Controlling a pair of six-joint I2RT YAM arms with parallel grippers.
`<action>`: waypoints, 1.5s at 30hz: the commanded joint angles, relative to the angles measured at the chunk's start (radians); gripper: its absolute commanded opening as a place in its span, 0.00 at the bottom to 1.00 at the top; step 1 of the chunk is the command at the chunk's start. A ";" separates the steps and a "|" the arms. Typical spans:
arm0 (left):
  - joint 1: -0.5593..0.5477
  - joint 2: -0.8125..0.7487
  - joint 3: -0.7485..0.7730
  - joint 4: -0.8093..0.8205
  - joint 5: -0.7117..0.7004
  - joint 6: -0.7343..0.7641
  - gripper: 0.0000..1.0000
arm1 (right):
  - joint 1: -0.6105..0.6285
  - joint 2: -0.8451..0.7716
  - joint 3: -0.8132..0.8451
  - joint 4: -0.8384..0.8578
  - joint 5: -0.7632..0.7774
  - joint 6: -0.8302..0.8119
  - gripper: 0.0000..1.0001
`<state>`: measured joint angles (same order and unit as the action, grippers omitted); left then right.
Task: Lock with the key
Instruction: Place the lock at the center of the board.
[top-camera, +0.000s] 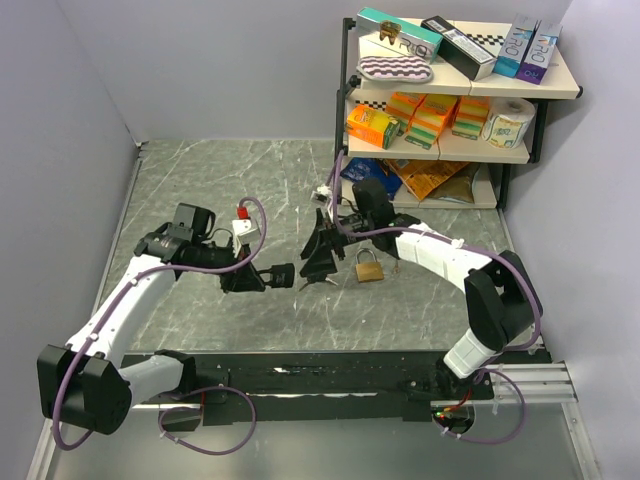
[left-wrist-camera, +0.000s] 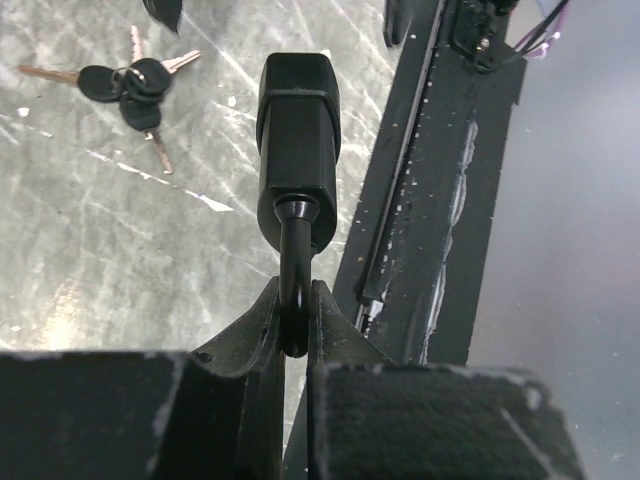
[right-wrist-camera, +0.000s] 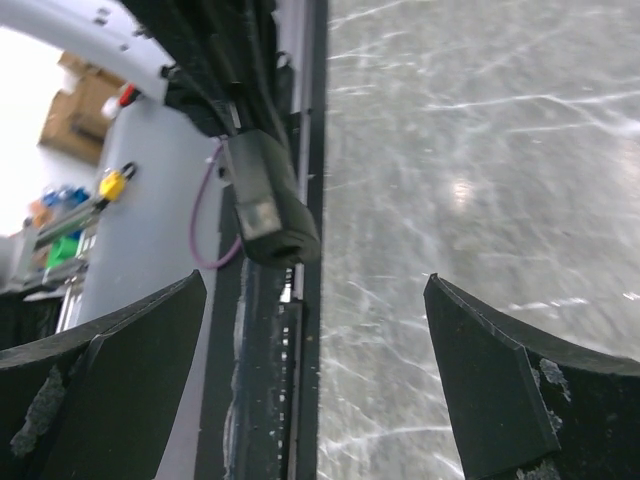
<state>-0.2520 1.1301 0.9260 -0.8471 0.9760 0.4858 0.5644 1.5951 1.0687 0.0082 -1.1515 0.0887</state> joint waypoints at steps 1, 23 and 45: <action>-0.006 0.016 0.066 0.008 0.136 0.039 0.01 | 0.046 -0.035 0.002 0.073 -0.083 0.014 0.97; -0.009 0.028 0.030 0.086 0.178 -0.075 0.01 | 0.114 -0.046 0.028 0.056 -0.134 0.005 0.06; 0.062 -0.030 -0.135 0.666 -0.313 -1.503 0.96 | -0.015 -0.027 0.077 0.063 0.421 0.387 0.00</action>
<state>-0.2012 1.0718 0.7975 -0.2707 0.7601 -0.6472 0.5064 1.5951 1.0367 0.1463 -0.8776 0.4774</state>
